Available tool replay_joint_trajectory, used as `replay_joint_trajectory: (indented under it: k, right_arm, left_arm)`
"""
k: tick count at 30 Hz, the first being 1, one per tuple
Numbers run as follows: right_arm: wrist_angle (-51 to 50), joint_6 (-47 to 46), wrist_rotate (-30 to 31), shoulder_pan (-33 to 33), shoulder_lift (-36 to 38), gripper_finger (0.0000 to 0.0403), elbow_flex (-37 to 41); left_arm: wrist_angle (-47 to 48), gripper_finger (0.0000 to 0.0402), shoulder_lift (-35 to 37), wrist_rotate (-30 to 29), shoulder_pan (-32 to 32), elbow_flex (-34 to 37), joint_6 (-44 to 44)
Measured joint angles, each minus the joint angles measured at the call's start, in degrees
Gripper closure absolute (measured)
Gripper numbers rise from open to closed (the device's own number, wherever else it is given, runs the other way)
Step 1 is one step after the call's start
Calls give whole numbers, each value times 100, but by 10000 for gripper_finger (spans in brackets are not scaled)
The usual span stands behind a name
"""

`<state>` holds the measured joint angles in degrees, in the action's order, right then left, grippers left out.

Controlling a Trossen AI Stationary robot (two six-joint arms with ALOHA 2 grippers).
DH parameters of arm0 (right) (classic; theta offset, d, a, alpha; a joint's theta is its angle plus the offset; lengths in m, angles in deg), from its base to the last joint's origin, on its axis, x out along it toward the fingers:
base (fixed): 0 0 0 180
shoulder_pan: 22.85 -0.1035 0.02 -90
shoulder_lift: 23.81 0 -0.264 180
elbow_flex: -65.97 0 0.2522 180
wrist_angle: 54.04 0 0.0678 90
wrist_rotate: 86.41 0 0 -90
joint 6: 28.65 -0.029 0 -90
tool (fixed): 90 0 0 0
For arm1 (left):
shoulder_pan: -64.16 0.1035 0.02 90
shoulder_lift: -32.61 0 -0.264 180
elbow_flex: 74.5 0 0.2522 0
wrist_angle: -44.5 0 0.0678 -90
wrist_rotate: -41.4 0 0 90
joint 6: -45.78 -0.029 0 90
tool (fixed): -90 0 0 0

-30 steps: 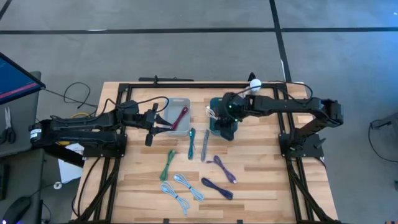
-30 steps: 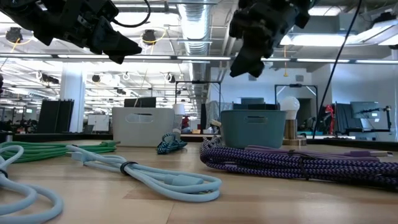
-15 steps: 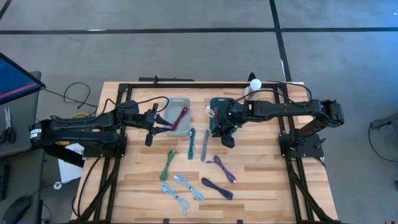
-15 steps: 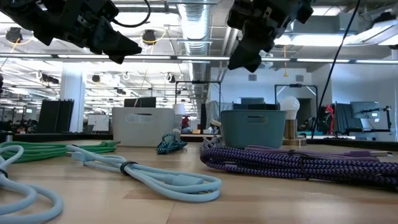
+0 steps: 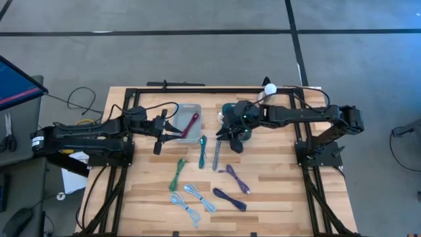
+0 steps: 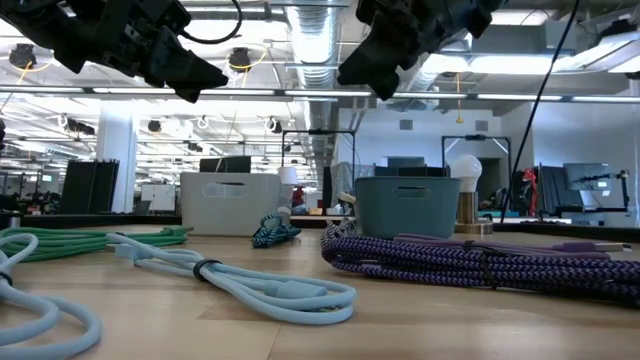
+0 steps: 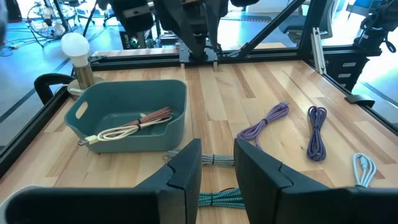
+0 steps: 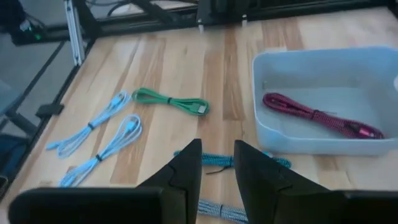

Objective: Pick & Place USB Port
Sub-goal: Put the white patterned charger cable into the white bin

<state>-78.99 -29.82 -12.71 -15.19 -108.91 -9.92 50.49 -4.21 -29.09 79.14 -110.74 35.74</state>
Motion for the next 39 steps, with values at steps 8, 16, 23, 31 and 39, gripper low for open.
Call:
replay_joint_trajectory:
  k: [8, 16, 23, 31, 39]
  right_arm:
    - [-274, -86, 260, -150, 0, 317, 0]
    - [-1176, -642, 976, -507, 0, 317, 0]
    - [-1234, -927, 1547, -891, 0, 317, 1]
    - [-1207, 274, 1962, -1314, -50, 299, 4]
    - [-357, 1038, 1980, -1316, -50, 264, 4]
  left_arm:
    - [0, 307, 0, 0, 0, 0, 0]
    - [-2, 307, 0, -1, 0, 0, 0]
    - [-2, 307, 0, 1, -1, 0, 0]
    - [-2, 307, 0, -1, -2, 0, 0]
    - [-2, 307, 0, -1, -1, 0, 0]
